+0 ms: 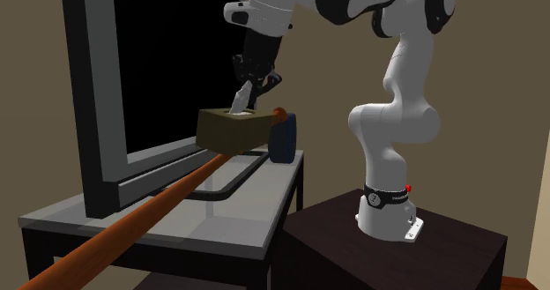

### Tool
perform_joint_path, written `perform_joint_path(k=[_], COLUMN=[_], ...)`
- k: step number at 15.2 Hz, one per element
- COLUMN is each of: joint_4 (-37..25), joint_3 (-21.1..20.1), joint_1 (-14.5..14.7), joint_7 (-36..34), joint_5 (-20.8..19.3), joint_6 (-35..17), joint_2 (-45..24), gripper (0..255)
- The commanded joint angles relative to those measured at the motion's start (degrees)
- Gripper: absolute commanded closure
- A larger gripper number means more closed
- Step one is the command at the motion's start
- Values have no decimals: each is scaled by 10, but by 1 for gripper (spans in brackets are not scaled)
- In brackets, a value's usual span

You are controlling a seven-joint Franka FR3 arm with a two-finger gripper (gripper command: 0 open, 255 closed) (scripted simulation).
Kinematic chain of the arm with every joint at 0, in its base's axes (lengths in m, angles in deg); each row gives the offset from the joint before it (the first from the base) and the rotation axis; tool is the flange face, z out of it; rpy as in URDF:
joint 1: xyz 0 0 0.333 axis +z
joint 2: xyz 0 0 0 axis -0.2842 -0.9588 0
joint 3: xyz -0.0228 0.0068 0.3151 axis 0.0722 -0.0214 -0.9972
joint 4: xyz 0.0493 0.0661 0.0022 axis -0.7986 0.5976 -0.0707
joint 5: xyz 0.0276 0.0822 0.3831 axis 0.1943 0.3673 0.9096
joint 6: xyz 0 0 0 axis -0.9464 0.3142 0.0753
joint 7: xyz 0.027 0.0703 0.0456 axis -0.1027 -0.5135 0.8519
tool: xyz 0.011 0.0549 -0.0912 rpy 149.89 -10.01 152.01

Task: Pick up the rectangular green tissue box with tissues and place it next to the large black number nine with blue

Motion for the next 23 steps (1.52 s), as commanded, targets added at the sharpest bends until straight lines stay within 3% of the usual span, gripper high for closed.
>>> perform_joint_path(k=[1, 21, 23], joint_4=[-15, -179, -169], joint_3=[-1, -15, -8], joint_1=[0, -3, -5], joint_7=[9, 80, 91], joint_5=[2, 10, 6], joint_6=[15, 139, 140], joint_2=[2, -18, -2], gripper=[255, 255, 255])
